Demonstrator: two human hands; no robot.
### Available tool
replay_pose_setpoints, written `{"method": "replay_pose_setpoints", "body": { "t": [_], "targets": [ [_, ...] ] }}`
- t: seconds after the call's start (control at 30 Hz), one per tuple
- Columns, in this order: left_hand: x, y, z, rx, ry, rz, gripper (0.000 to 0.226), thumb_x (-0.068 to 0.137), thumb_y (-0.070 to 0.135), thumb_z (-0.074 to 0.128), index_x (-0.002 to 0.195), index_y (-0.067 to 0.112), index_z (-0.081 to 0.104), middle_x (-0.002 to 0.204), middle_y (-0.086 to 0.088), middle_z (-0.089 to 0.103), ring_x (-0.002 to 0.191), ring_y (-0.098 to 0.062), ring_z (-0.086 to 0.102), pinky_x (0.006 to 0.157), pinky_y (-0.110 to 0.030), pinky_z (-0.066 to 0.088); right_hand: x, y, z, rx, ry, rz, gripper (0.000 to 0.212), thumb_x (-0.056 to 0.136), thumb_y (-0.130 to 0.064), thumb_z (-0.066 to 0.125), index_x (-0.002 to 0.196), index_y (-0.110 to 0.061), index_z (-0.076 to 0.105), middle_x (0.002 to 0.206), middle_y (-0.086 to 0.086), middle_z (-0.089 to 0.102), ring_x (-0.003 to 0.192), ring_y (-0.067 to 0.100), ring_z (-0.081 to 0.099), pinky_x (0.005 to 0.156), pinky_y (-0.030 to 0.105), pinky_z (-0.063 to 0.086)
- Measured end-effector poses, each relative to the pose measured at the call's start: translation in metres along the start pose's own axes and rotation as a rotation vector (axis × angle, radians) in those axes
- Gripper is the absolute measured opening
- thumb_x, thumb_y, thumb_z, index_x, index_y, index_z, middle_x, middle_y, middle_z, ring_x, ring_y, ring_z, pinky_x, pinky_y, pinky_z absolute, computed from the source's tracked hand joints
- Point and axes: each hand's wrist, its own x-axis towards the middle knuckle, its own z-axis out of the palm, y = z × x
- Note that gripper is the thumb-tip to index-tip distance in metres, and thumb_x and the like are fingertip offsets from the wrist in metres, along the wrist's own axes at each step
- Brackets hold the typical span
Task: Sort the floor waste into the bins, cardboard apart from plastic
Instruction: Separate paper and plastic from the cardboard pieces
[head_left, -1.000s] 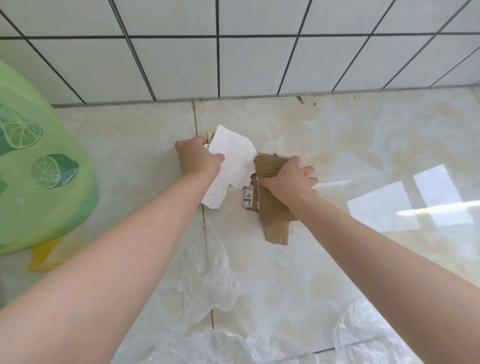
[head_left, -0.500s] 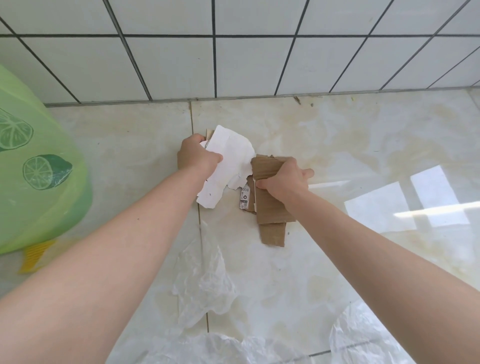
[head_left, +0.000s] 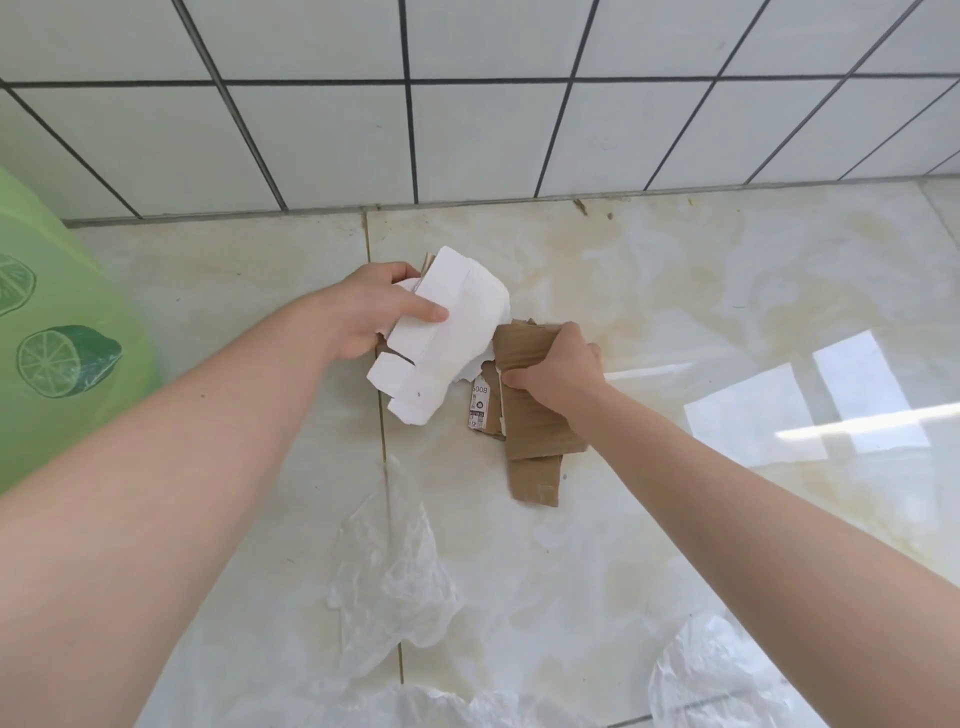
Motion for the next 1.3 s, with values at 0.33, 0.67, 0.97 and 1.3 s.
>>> {"method": "replay_pose_setpoints", "body": {
  "t": [0.33,0.67,0.97,1.3],
  "targets": [
    [0.008,0.005,0.010,0.112,0.040,0.019,0.033,0.077,0.004,0.072,0.104,0.020,0.061,0.099,-0.005,0.065,0.084,-0.025,0.065,0.062,-0.032,0.052,0.029,0.008,-0.059,0.034,0.240,-0.067,0.055,0.075,-0.024,0.071,0.123,-0.026,0.042,0.121,0.009,0.048,0.085,0.026,0.051,0.075,0.035,0.045],
    [0.015,0.009,0.012,0.044,0.028,-0.004,0.030,0.073,0.004,0.077,0.095,0.019,0.065,0.105,-0.010,0.069,0.096,-0.033,0.067,0.083,-0.049,0.055,0.047,-0.049,-0.031,-0.216,0.132,-0.324,0.050,0.075,-0.020,0.064,0.118,-0.036,0.044,0.108,0.000,0.045,0.103,0.029,0.055,0.090,0.048,0.047],
    [0.007,-0.005,0.010,0.103,0.200,0.111,0.028,0.069,0.015,0.082,0.090,0.011,0.066,0.089,-0.004,0.065,0.077,-0.025,0.061,0.072,-0.038,0.052,0.041,-0.029,-0.030,-0.075,0.037,-0.377,0.047,0.079,-0.010,0.061,0.122,-0.026,0.049,0.105,-0.004,0.054,0.106,0.021,0.053,0.077,0.027,0.039],
    [-0.074,-0.031,-0.023,0.264,0.383,0.231,0.049,0.074,0.010,0.077,0.113,0.028,0.052,0.101,0.005,0.063,0.090,-0.017,0.059,0.068,-0.030,0.047,-0.021,-0.020,-0.026,-0.153,0.159,-0.533,0.046,0.080,0.000,0.046,0.124,-0.013,0.045,0.109,0.010,0.060,0.101,0.032,0.054,0.078,0.038,0.046]
  ]
}}
